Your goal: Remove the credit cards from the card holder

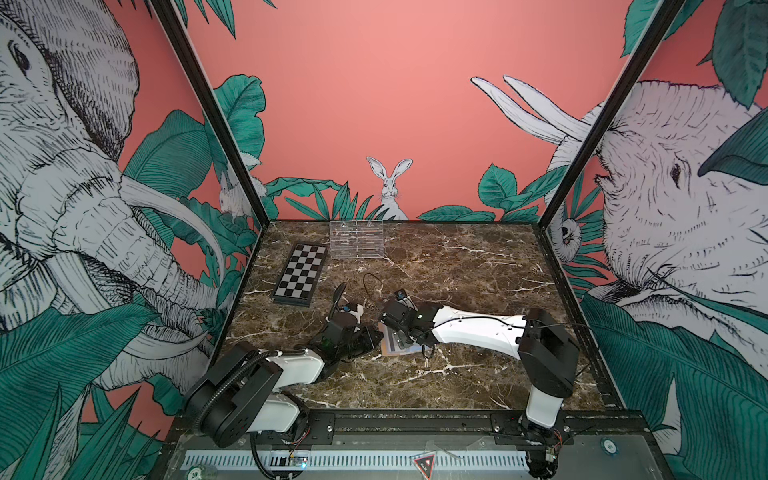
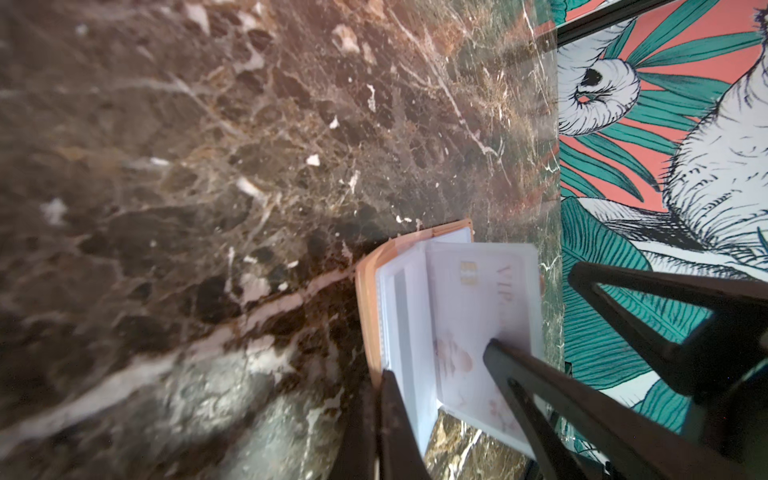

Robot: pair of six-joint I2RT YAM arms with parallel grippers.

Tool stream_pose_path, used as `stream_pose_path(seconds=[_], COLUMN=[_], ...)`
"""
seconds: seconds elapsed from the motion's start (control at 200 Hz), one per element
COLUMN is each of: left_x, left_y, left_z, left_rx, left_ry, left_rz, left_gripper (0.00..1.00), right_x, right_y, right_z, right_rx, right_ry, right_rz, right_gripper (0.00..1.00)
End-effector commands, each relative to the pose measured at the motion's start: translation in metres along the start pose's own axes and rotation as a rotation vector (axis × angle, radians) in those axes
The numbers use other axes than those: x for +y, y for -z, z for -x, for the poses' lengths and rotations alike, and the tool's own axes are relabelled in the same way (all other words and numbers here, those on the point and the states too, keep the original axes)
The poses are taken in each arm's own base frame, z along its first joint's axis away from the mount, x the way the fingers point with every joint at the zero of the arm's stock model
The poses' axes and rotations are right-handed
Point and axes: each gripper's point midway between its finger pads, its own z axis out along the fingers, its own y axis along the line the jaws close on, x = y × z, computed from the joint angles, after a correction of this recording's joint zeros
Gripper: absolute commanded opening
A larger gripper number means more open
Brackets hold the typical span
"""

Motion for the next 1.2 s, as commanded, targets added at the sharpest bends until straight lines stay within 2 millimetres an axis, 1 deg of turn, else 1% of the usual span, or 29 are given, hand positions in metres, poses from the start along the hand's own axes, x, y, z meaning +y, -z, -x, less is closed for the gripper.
stream_pose_path(seconds=[0.0,0.14,0.165,0.195,0.31,0.32,0.365,0.46,0.51,0.6,0.68,0.725,0.785,0.83,0.905,0.995,1.09,1.125,1.195], left_x=[-0.008,-0.010,-0.010,-0.010,-0.010,-0.009,-0.008,-0.008,-0.009,-0.013,-0.016,-0.021,-0.034,-0.045,-0.067,-0.089,-0.103,-0.107,-0.110], left_y=[-0.004,-0.007,-0.008,-0.009,-0.012,-0.012,-0.013,-0.012,-0.009,-0.001,0.012,0.019,0.028,0.033,0.036,0.028,0.015,0.011,0.002], left_z=[0.005,0.007,0.007,0.008,0.010,0.010,0.011,0.016,0.019,0.029,0.040,0.045,0.051,0.053,0.052,0.045,0.031,0.025,0.013], left_rx=[0.005,0.023,0.027,0.032,0.043,0.043,0.044,0.033,0.024,-0.007,-0.044,-0.057,-0.074,-0.073,-0.049,0.015,0.082,0.102,0.143], left_ry=[-0.051,-0.099,-0.109,-0.118,-0.144,-0.146,-0.152,-0.169,-0.175,-0.188,-0.192,-0.197,-0.212,-0.220,-0.220,-0.183,-0.136,-0.123,-0.101], left_rz=[-0.003,0.017,0.021,0.025,0.045,0.048,0.060,0.080,0.091,0.107,0.140,0.147,0.133,0.103,0.027,-0.085,-0.168,-0.192,-0.212], left_gripper=[0.00,0.00,0.00,0.00,0.00,0.02,0.15,0.38,0.43,0.45,0.57,0.63,0.70,0.74,0.77,0.78,0.78,0.78,0.78], right_x=[-0.027,-0.046,-0.048,-0.052,-0.054,-0.054,-0.054,-0.052,-0.051,-0.051,-0.051,-0.050,-0.049,-0.048,-0.045,-0.041,-0.037,-0.035,-0.032], right_y=[0.004,0.007,0.002,0.008,0.014,0.015,0.017,0.024,0.028,0.034,0.037,0.040,0.042,0.043,0.046,0.044,0.037,0.034,0.027], right_z=[-0.008,-0.018,-0.022,-0.020,-0.022,-0.022,-0.021,-0.019,-0.017,-0.014,-0.010,-0.008,-0.005,-0.003,0.001,0.005,0.006,0.007,0.007], right_rx=[0.002,-0.007,0.002,-0.019,-0.052,-0.055,-0.069,-0.097,-0.115,-0.142,-0.161,-0.172,-0.186,-0.191,-0.203,-0.206,-0.191,-0.188,-0.173], right_ry=[-0.044,-0.129,-0.141,-0.172,-0.234,-0.240,-0.264,-0.309,-0.332,-0.384,-0.426,-0.447,-0.468,-0.475,-0.473,-0.479,-0.484,-0.488,-0.493], right_rz=[-0.039,0.016,0.027,0.059,0.159,0.170,0.210,0.307,0.358,0.449,0.530,0.575,0.624,0.652,0.691,0.727,0.750,0.759,0.767], right_gripper=[0.91,0.92,0.92,0.92,0.92,0.92,0.92,0.92,0.92,0.91,0.87,0.83,0.78,0.70,0.57,0.40,0.23,0.19,0.17])
